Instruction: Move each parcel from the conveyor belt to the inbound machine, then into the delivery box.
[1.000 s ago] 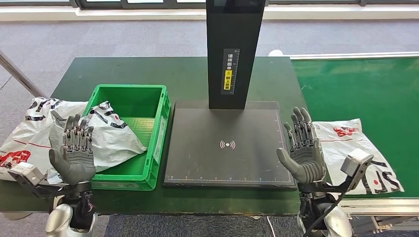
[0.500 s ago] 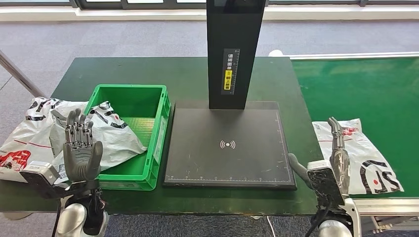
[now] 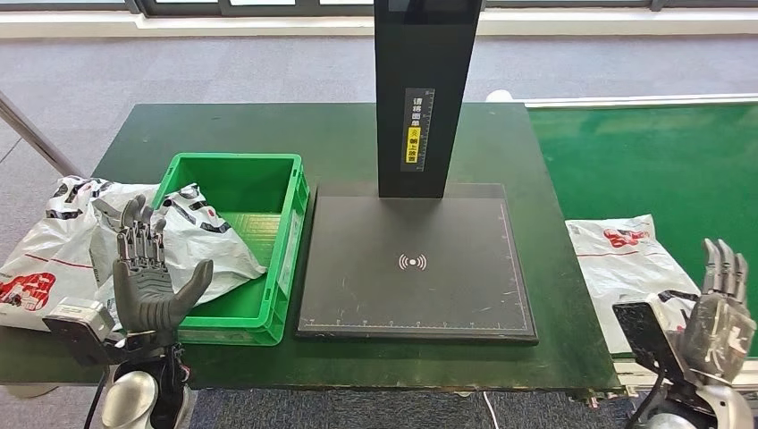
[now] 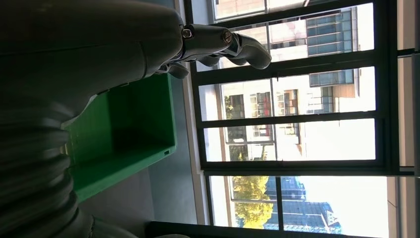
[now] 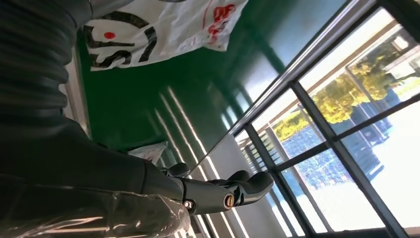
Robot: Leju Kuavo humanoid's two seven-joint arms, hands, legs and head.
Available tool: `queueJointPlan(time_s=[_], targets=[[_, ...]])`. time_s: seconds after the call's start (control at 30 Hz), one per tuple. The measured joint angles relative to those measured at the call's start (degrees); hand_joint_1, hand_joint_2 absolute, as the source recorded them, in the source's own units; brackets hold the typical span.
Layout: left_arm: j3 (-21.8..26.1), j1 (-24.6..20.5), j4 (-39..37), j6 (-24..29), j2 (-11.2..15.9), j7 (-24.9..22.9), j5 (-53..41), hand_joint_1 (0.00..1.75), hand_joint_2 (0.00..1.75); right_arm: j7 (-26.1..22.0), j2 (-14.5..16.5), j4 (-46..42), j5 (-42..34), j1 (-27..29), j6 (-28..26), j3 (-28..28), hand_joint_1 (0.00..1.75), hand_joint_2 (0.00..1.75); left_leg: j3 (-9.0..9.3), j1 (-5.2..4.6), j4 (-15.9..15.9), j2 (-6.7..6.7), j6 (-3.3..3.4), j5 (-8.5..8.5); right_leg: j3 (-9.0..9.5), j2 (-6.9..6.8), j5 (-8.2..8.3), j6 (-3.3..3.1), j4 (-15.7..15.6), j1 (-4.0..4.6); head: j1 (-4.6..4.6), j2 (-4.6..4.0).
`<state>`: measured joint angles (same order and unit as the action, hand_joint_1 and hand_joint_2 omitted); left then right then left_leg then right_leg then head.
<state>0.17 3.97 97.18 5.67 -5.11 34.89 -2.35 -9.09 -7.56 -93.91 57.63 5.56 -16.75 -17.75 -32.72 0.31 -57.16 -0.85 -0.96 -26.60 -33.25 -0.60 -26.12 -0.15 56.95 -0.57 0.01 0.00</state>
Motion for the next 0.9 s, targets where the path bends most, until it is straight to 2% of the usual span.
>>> queueJointPlan(time_s=[0.23, 0.37, 0.5, 0.67, 0.9], targets=[[-0.59, 0.14, 0.01, 0.03, 0.74, 0.07, 0.2, 0.0, 1.75, 2.71, -1.59, 3.53, 4.3, -1.8, 0.79, -1.88, 0.0, 1.75, 0.0, 0.0, 0.0, 0.0, 0.01, 0.01, 0.0, 0.0, 0.01, 0.02, 0.0, -0.01, 0.01, 0.0], [-2.54, 0.52, 0.01, -0.58, 2.06, -0.33, 0.54, 0.0, 1.75, 7.23, -9.52, 25.49, 14.68, -13.32, -1.63, -7.39, 0.0, 1.75, -0.01, -0.02, -0.07, 0.02, 0.12, 0.08, 0.03, 0.01, 0.13, 0.18, 0.0, -0.09, 0.01, 0.0], [-3.35, 0.55, -0.01, -1.04, 2.54, -0.36, 0.79, 0.0, 1.75, 6.5, -13.05, 39.55, 17.36, -20.63, -3.58, -7.96, 0.0, 1.75, -0.01, -0.03, -0.08, 0.01, 0.13, 0.09, 0.03, 0.02, 0.15, 0.2, 0.0, -0.1, 0.01, 0.0], [-4.24, 0.36, -0.15, -1.26, 3.05, -0.36, 1.02, 0.0, 1.75, 7.47, -14.5, 53.72, 20.88, -27.85, -5.62, -7.88, 0.0, 1.75, -0.01, -0.06, -0.08, 0.07, 0.1, 0.12, 0.04, -0.02, 0.15, 0.2, 0.01, -0.06, 0.0, 0.0], [-4.97, 0.36, -0.15, -1.28, 3.46, -0.36, 1.15, 0.0, 1.75, 7.43, -15.0, 62.02, 21.27, -31.18, -6.37, -7.83, 0.0, 1.75, -0.06, -0.05, -0.07, 0.14, 0.09, 0.12, 0.02, -0.08, 0.13, 0.2, 0.02, -0.06, 0.01, 0.0]])
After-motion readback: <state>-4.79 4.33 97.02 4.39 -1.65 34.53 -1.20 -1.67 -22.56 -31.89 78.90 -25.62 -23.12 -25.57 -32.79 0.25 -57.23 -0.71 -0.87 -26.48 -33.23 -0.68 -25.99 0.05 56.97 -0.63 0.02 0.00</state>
